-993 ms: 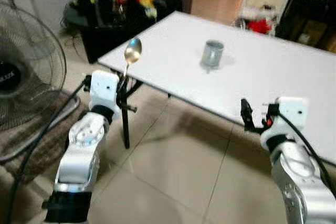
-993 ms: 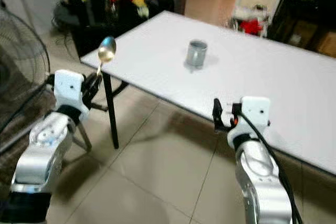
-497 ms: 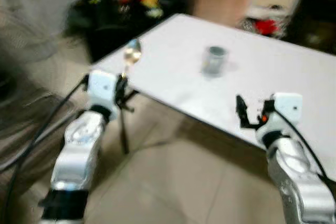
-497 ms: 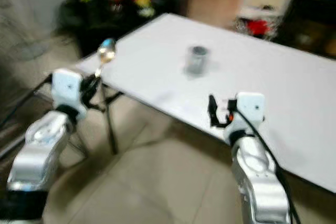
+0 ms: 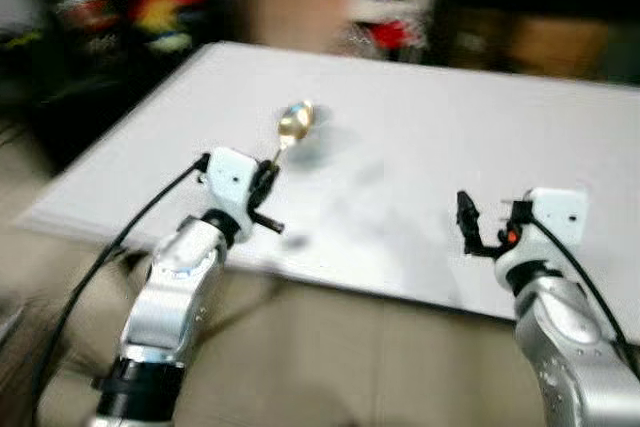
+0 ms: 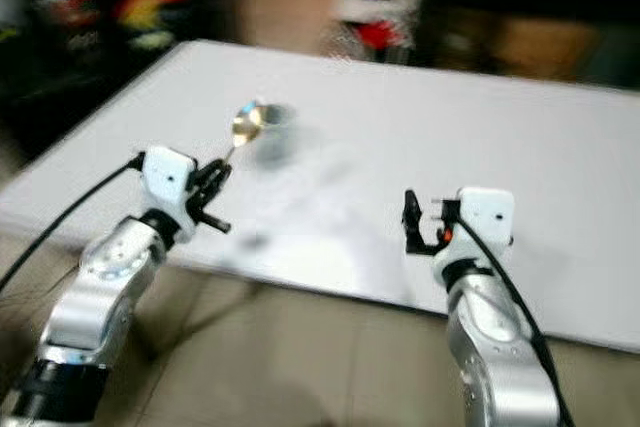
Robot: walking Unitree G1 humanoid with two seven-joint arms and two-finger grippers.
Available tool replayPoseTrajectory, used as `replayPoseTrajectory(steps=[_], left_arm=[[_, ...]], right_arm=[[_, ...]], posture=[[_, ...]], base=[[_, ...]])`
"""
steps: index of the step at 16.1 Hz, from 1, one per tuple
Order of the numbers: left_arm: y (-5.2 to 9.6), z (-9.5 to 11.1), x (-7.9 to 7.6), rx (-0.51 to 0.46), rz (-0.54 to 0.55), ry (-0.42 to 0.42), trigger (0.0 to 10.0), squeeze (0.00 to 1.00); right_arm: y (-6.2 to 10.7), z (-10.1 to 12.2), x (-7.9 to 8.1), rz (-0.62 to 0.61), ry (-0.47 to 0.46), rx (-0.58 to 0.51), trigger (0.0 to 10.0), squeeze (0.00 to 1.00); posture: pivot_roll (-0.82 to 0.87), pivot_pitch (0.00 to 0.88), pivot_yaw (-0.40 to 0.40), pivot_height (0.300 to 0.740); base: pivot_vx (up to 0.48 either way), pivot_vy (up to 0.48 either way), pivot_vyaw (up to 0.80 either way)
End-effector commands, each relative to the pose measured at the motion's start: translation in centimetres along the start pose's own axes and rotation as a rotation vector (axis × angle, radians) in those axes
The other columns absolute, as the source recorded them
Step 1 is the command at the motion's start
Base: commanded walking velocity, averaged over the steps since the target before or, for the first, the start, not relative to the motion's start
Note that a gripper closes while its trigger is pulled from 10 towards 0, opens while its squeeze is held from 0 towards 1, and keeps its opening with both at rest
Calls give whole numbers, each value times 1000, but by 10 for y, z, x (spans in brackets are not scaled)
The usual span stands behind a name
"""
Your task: Setting the table
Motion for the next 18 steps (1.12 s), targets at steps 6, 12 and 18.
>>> replayPoseTrajectory(steps=[6, 12, 18], left_arm=[[1, -9, -22, 61, -41, 32, 10000, 0], [18, -34, -21, 194, 64, 26, 10000, 0], [15, -59, -37, 393, 104, 69, 10000, 0]], right_arm=[[12, -5, -3, 90, 55, 71, 10000, 0], [31, -12, 7, 318, 86, 153, 10000, 0], [36, -25, 19, 479, 147, 243, 10000, 0]], posture=[[-61, 0, 3, 740], [-93, 0, 14, 740], [-72, 0, -8, 740]], base=[[211, 0, -349], [0, 0, 0], [0, 0, 0]])
Point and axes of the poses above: a point about 5 cm out from each wrist's last joint towards the gripper, its own y axis pointing back from the gripper into the wrist, its own z axis along the axis of the wrist's last joint, x = y × z, the point moved 2 cm from there along -y, pointing out of the wrist towards the gripper, and after that the axes turned 3 degrees about -y, right-handed, at the moved point
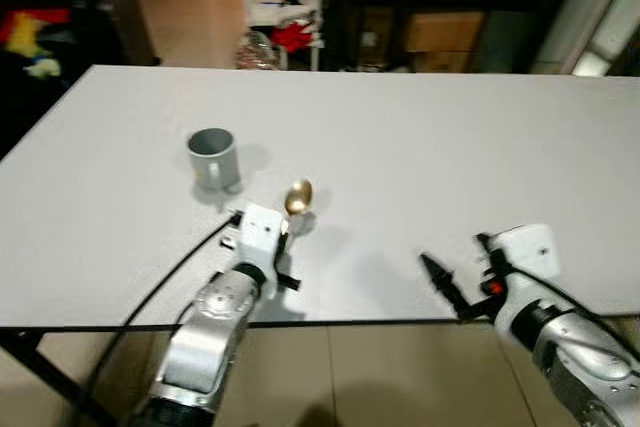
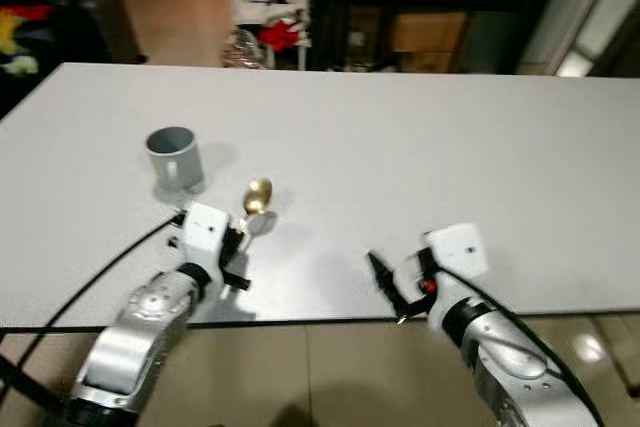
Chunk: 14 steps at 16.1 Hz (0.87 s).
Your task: Setting the table
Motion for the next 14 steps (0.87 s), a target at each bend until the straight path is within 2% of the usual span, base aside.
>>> replayPoseTrajectory(steps=[1, 7, 11, 12, 13, 14], left_arm=[[-2, 7, -1, 0, 16, -18, 10000, 0], [-9, 5, 0, 67, 67, 3, 10000, 0], [-23, 11, -3, 93, 60, 22, 10000, 0], [-25, 13, -2, 92, 69, 30, 10000, 761], [-27, 15, 2, 85, 96, 28, 10000, 1000], [-28, 15, 2, 85, 98, 33, 10000, 1000]], right_arm=[[2, 0, 5, 46, 8, 5, 10000, 0], [3, -9, 9, 75, 31, 37, 10000, 0], [1, -8, 11, 71, 39, 27, 10000, 0], [1, -7, 11, 72, 38, 25, 10000, 0], [1, -7, 11, 73, 38, 23, 10000, 0], [0, -7, 11, 74, 39, 21, 10000, 0]], posture=[[-75, 0, -9, 740], [-77, 0, -1, 740], [-80, 0, 7, 740], [-80, 0, 7, 740], [-81, 0, 7, 740], [-80, 0, 6, 740]], base=[[0, 0, 0], [0, 0, 0], [0, 0, 0], [0, 0, 0], [0, 0, 0], [0, 0, 0]])
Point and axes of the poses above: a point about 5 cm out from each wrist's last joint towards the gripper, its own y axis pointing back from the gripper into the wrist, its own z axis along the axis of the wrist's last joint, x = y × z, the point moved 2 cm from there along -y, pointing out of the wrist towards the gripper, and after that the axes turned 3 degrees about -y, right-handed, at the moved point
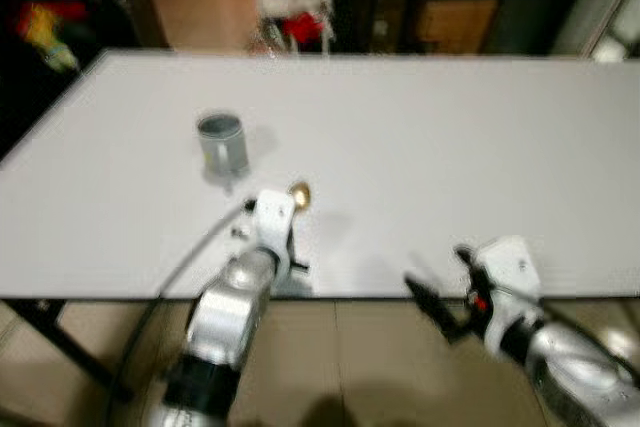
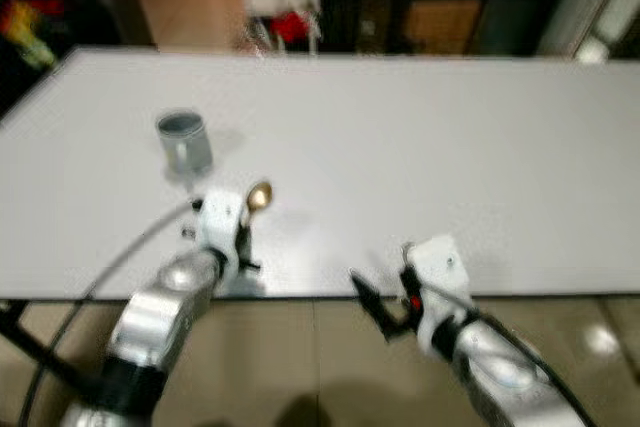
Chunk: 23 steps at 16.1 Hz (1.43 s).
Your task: Setting the table
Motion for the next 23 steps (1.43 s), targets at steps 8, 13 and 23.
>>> replayPoseTrajectory(steps=[8, 13, 23], left_arm=[[-1, 36, 7, -188, 6, 94, 10000, 1000], [38, 67, 38, -435, -21, 47, 10000, 0], [26, 11, 47, -175, 5, -267, 10000, 0]], right_arm=[[1, 13, -10, -54, 14, -62, 10000, 0], [6, 27, -12, -188, -88, -188, 10000, 0], [-2, 14, -1, -29, 24, -61, 10000, 0]], posture=[[-64, 0, 3, 740], [-38, 0, 21, 740], [-51, 0, 45, 740]], base=[[0, 0, 0], [0, 0, 0], [0, 0, 0]])
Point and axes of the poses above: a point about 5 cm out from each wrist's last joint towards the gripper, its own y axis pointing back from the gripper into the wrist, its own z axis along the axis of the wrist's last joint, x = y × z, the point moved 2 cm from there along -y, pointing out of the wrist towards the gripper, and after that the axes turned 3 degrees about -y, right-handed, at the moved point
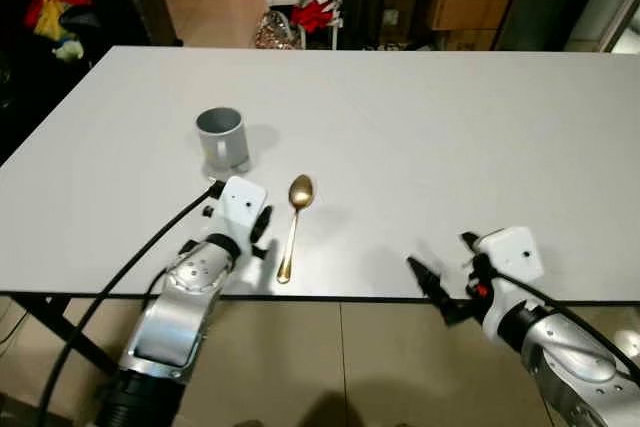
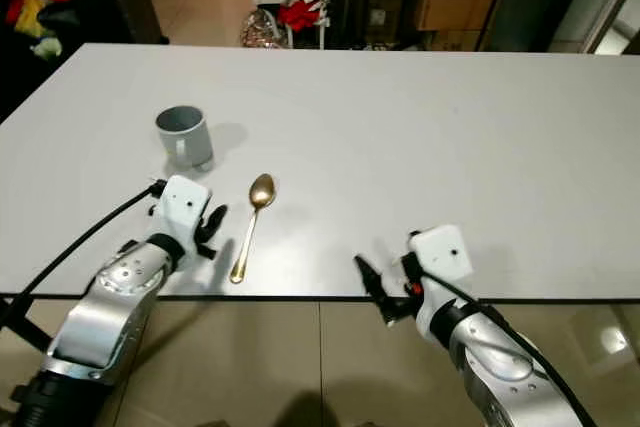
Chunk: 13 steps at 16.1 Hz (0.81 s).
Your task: Setting the table
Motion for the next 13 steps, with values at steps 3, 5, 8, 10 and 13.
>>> replayPoseTrajectory(steps=[3, 5, 8, 10, 13], left_arm=[[-1, -12, -5, 60, -38, -63, 10000, 0], [-1, -13, -18, 70, -125, -54, 10000, 0], [1, -15, -30, 78, -205, -71, 10000, 0], [0, -19, -31, 107, -206, -91, 10000, 0], [0, -21, -34, 117, -227, -79, 10000, 0]], right_arm=[[7, 1, 5, 107, 45, 31, 10000, 0], [9, 0, 6, 147, 62, 48, 10000, 0], [10, -1, 7, 170, 77, 59, 10000, 0], [10, -3, 5, 171, 89, 70, 10000, 0], [11, -2, 4, 173, 92, 69, 10000, 0]], posture=[[-63, 0, 44, 740], [-60, 0, 42, 740], [-62, 0, 45, 740], [-64, 0, 48, 740], [-68, 0, 51, 740]], base=[[0, 0, 0], [0, 0, 0], [0, 0, 0], [0, 0, 0], [0, 0, 0]])
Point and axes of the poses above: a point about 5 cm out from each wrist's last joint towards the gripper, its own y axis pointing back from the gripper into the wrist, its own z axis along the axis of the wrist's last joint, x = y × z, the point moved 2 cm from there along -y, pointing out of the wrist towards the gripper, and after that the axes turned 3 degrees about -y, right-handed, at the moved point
